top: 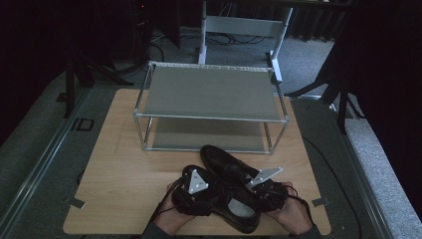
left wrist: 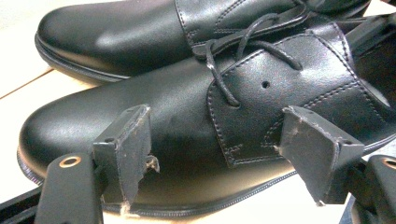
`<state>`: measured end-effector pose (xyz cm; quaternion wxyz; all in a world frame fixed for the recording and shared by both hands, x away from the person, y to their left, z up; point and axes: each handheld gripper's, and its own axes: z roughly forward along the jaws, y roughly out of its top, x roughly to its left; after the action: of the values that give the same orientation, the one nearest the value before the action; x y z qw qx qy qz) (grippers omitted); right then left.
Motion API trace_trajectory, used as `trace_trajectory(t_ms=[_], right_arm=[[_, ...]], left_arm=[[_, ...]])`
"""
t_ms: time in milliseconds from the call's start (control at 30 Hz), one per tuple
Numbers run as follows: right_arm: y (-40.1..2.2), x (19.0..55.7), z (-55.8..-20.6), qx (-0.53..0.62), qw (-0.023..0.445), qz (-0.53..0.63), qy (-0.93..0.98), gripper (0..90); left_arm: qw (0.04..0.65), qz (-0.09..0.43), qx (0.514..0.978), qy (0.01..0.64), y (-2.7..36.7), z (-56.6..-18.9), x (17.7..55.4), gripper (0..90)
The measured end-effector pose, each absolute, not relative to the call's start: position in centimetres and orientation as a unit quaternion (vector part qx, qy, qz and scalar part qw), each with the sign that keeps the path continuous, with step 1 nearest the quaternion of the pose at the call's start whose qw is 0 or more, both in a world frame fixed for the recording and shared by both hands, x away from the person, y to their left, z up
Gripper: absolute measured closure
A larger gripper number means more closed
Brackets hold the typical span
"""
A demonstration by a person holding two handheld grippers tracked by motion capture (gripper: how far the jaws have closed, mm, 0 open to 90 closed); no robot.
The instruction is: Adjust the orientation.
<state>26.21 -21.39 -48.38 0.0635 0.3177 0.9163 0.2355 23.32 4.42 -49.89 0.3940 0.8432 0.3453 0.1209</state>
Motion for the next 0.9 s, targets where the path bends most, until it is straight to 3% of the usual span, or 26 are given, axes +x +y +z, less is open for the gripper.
trace_trajectory(t_ms=[267,900], right_arm=[[-21.5,26.8,-48.5,0.338,0.012,0.236,0.911,76.7],[-21.7,26.6,-48.5,0.389,0.013,0.250,0.887,80.5]], left_arm=[[0.412,0.118,0.830,0.358,4.4,-49.9,23.7,25.5],[0.436,0.156,0.806,0.369,5.2,-48.9,23.5,28.4]])
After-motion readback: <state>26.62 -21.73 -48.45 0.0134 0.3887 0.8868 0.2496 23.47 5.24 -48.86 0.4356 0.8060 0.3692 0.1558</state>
